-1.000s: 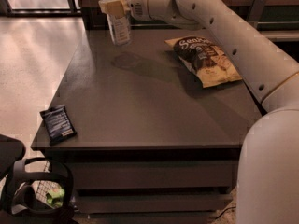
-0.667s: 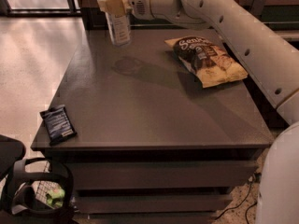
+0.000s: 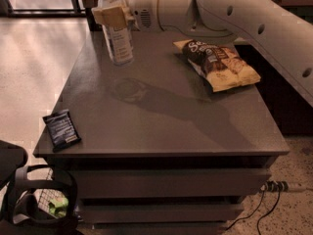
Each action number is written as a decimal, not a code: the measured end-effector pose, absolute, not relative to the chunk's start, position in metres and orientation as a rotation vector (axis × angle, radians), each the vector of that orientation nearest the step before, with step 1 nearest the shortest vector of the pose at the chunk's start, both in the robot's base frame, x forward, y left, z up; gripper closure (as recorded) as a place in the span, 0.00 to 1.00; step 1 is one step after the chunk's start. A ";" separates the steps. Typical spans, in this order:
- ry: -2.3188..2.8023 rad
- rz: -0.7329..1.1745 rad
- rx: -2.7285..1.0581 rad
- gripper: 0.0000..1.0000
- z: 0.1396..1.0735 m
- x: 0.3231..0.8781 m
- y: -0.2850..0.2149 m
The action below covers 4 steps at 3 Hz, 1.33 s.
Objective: Move blue plastic bottle near rxbar blueberry
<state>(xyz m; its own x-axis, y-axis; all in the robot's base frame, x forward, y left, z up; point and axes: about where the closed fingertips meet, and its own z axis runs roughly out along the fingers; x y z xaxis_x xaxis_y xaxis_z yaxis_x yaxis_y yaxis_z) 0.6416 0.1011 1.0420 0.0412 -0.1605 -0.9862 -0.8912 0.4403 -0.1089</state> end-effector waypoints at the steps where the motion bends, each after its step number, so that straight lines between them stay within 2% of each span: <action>1: 1.463 0.757 -1.028 1.00 1.019 0.596 0.120; 4: 1.339 0.952 -1.124 1.00 0.965 0.549 0.171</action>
Offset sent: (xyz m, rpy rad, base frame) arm -0.0859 0.0478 -0.0687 -0.0168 0.0216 0.1403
